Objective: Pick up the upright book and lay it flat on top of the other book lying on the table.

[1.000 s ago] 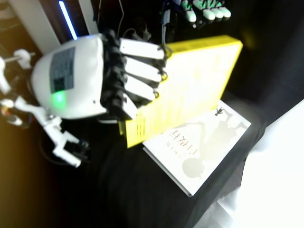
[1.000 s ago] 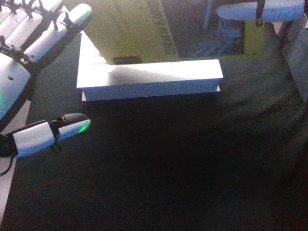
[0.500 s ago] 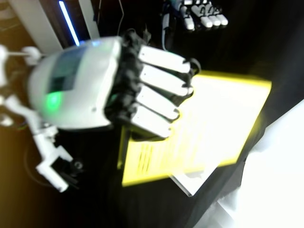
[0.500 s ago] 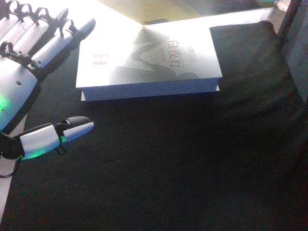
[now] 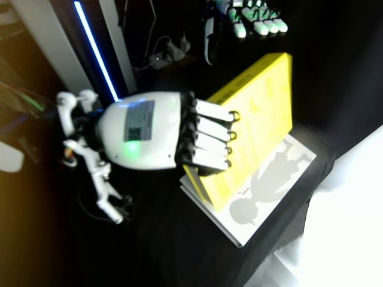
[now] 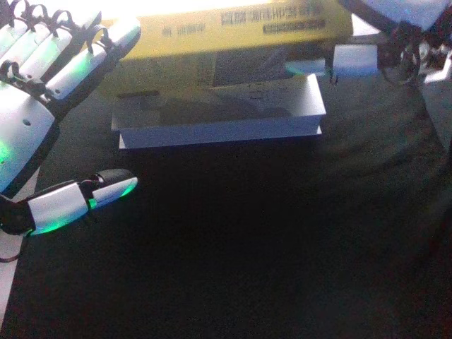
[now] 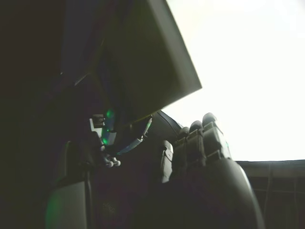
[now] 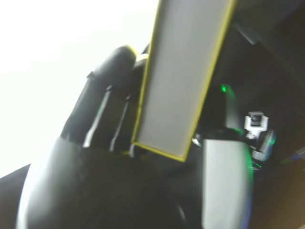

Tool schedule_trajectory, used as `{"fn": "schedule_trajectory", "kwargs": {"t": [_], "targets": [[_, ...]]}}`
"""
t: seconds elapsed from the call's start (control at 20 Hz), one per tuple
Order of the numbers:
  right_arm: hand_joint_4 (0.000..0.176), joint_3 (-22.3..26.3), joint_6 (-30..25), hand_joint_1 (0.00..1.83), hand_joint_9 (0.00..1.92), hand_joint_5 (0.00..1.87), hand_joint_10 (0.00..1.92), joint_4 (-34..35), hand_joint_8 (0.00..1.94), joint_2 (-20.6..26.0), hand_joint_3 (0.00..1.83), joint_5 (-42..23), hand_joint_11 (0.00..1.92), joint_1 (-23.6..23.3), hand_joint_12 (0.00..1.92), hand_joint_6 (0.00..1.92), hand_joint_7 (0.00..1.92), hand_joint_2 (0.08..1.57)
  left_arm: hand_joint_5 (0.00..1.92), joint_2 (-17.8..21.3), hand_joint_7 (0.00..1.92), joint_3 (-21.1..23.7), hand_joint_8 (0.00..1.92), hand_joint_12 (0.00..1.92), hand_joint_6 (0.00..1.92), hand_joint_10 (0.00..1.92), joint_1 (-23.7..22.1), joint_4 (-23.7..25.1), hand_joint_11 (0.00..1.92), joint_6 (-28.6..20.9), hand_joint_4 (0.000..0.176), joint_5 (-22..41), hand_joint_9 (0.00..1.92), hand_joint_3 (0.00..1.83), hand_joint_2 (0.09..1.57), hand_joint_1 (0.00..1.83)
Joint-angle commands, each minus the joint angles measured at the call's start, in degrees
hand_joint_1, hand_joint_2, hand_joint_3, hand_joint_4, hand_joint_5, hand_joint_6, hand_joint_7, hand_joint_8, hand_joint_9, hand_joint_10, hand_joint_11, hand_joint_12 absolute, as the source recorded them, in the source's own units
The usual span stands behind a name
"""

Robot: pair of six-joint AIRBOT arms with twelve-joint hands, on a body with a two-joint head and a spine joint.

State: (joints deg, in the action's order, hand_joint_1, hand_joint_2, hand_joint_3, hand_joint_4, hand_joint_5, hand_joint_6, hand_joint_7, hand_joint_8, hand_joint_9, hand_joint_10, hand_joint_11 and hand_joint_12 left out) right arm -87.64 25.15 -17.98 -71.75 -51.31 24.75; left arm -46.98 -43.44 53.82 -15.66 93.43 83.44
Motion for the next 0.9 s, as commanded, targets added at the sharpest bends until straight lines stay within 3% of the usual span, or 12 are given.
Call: {"fn": "schedule_trajectory", "kwargs": {"t": [0.0, 0.15, 0.35, 0.4, 0.45, 0.75, 0.85], "targets": [[0.0, -0.65, -1.4, 1.36, 0.89, 0.61, 1.32, 0.19, 1.1, -0.53, 0.0, 1.47, 0.75, 0.99, 1.53, 1.35, 0.9, 1.18, 0.0, 0.34, 0.0, 0.13, 0.0, 0.0, 0.0, 0.0, -0.29, 1.16, 0.0, 0.06, 0.169, 7.39, 0.0, 0.01, 1.03, 0.6], [0.0, -2.13, -2.09, 1.36, 0.86, 0.63, 1.37, 0.81, 1.08, -1.79, 0.0, 3.82, 0.75, 2.6, 1.51, 1.34, 0.92, 1.19, 0.0, 0.59, 0.0, 0.26, 0.0, 0.0, 0.0, 0.0, -0.1, 0.99, 0.0, 0.06, 0.163, 7.68, 0.0, 0.01, 1.04, 0.57], [0.0, -4.72, -2.1, 1.36, 0.86, 0.62, 1.37, 1.53, 1.1, -3.43, 0.0, 7.08, 0.82, 2.83, 1.47, 1.35, 0.9, 1.19, 0.0, 0.62, 0.0, 0.28, 0.0, 0.0, 0.0, 0.0, -0.03, 0.91, 0.0, 0.06, 0.172, 7.77, 0.0, 0.0, 1.03, 0.55], [0.0, -5.38, -2.1, 1.36, 0.87, 0.63, 1.37, 1.87, 1.09, -3.62, 0.0, 7.54, 0.83, 2.83, 1.48, 1.34, 0.91, 1.19, 0.0, 0.61, 0.0, 0.27, 0.0, 0.0, 0.0, 0.0, -0.03, 0.91, 0.0, 0.06, 0.175, 7.76, 0.0, 0.0, 1.04, 0.56], [0.0, -6.13, -2.09, 1.35, 0.82, 0.62, 1.44, 2.43, 1.13, -3.66, 0.0, 7.96, 0.79, 2.82, 1.59, 1.36, 0.89, 1.2, 0.0, 0.61, 0.0, 0.25, 0.0, 0.0, 0.0, 0.0, -0.03, 0.91, 0.0, -3.32, 0.176, 7.76, 0.0, 0.01, 1.05, 0.54], [0.0, -9.64, -2.08, 1.35, 0.81, 0.55, 1.48, 2.82, 1.22, -5.04, 0.0, 12.14, 0.75, 2.82, 1.62, 1.42, 0.83, 1.23, 0.0, 0.53, 0.0, 0.12, 0.0, 0.0, 0.0, 0.0, -0.03, 0.91, 0.0, -3.32, 0.176, 7.76, 0.0, 0.0, 1.06, 0.58], [0.0, -11.32, -2.1, 1.48, 0.88, 0.6, 1.26, 2.87, 1.08, -5.73, 0.0, 13.76, 0.67, 2.81, 1.74, 1.33, 0.88, 1.18, 0.0, 0.46, 0.0, -0.04, 0.0, 0.0, 0.0, 0.0, -0.01, 0.91, 0.0, -3.32, 0.176, 7.74, 0.0, 0.0, 1.05, 0.6]]}}
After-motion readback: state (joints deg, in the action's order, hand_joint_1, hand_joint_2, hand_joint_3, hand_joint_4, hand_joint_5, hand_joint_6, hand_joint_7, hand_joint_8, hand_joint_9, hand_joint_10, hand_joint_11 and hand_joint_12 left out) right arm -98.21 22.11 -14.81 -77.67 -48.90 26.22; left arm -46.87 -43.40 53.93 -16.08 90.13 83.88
